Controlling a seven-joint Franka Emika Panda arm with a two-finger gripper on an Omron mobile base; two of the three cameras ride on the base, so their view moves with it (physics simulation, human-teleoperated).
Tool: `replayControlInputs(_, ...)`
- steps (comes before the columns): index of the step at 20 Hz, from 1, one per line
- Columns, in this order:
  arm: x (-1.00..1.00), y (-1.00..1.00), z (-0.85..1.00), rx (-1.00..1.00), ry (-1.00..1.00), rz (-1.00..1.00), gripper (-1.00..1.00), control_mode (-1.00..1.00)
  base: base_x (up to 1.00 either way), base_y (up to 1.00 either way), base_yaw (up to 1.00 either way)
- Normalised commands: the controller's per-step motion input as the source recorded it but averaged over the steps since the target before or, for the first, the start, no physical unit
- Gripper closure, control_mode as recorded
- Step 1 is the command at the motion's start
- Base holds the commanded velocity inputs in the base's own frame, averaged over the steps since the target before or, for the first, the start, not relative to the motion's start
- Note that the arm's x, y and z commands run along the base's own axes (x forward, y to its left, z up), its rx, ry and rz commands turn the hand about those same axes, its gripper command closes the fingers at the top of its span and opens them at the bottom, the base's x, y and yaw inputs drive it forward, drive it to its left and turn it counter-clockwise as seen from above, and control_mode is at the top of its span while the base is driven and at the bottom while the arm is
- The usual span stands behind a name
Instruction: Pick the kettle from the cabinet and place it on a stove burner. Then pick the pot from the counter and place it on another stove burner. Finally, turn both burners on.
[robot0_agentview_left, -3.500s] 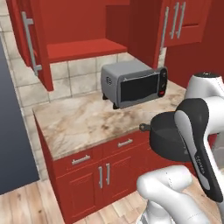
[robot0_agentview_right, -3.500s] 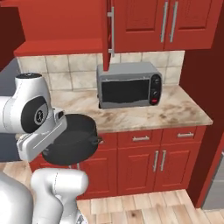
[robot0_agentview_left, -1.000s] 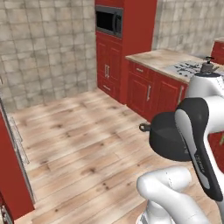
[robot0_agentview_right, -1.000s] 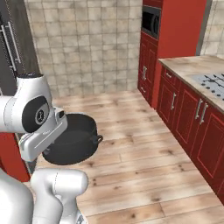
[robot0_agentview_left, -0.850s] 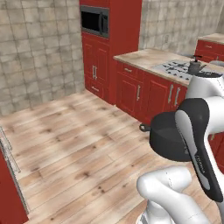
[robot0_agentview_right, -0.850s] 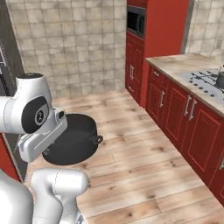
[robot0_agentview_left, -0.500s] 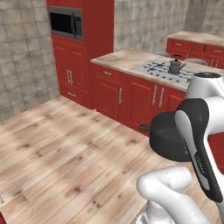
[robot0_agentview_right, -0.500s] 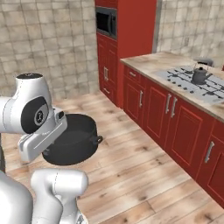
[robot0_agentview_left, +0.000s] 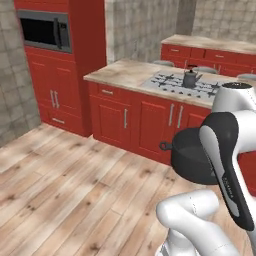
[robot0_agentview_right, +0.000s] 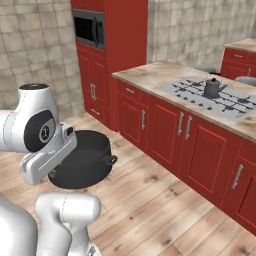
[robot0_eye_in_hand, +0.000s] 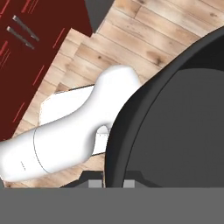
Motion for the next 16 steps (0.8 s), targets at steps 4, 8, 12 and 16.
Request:
replayControlInputs(4,0.0,0.0,0.0,0.0,0.0,0.0,1.0,1.0,0.66,0.65,-0.33)
replayControlInputs(8,0.0,0.0,0.0,0.0,0.0,0.0,1.0,1.0,0.67,0.6,-0.33)
replayControlInputs(12,0.0,0.0,0.0,0.0,0.0,0.0,1.0,1.0,0.67,0.5,-0.36)
replayControlInputs(16,0.0,0.0,0.0,0.0,0.0,0.0,1.0,1.0,0.64,0.39,-0.4)
